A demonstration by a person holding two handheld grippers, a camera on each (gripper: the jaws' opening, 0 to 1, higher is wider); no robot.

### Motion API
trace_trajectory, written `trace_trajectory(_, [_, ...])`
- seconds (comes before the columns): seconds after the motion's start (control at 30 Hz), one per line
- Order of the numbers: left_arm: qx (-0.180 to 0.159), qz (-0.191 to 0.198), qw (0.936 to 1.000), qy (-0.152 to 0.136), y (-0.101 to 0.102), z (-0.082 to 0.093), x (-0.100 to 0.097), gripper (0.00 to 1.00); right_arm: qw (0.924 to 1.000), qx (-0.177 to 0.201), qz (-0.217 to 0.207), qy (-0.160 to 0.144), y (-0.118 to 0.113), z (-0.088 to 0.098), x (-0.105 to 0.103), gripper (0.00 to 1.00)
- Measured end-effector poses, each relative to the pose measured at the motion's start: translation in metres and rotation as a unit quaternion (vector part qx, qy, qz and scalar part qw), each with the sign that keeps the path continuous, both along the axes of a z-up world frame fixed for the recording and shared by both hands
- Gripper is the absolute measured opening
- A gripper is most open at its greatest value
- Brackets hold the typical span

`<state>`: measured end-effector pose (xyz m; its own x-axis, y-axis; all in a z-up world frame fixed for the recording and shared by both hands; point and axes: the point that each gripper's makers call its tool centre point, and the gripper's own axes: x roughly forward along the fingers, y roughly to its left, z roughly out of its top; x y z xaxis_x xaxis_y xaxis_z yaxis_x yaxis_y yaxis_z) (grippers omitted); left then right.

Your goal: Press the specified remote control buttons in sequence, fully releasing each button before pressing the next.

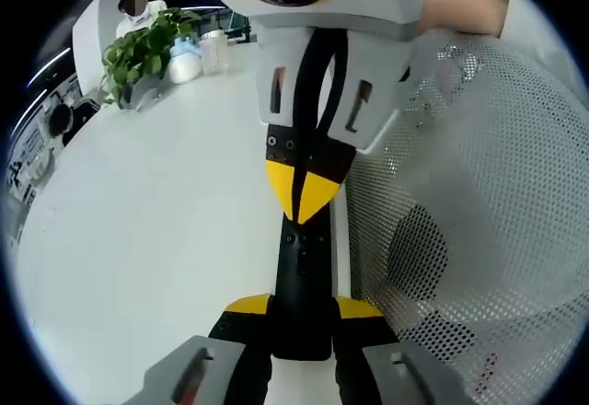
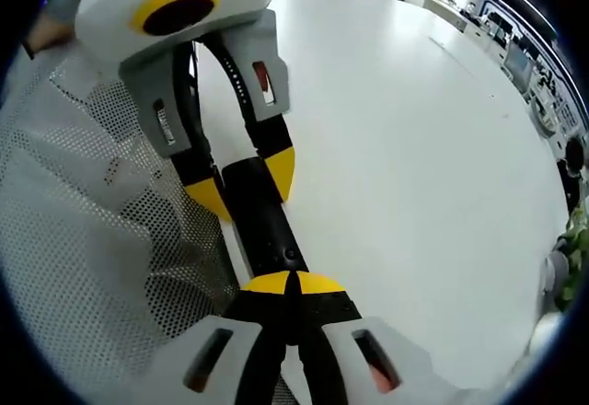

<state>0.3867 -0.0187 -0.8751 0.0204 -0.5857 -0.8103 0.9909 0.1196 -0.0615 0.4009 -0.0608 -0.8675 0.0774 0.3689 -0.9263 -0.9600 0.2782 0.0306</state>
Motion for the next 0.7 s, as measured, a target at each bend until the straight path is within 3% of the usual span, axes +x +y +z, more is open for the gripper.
trace_trajectory(0.37, [0.0, -0.001, 1.0, 0.0, -0.0005, 0.0001, 0.0005, 0.24, 0.9999, -0.012, 0.007, -0.005, 0.0001, -0.0009, 0.0003, 0.0])
trace_trajectory(0.7, [0.002, -0.002, 1.0, 0.0, -0.0008, -0.0009, 0.0012, 0.24, 1.0, 0.0, -0.01, 0.001, -0.0003, -0.0002, 0.0003, 0.0])
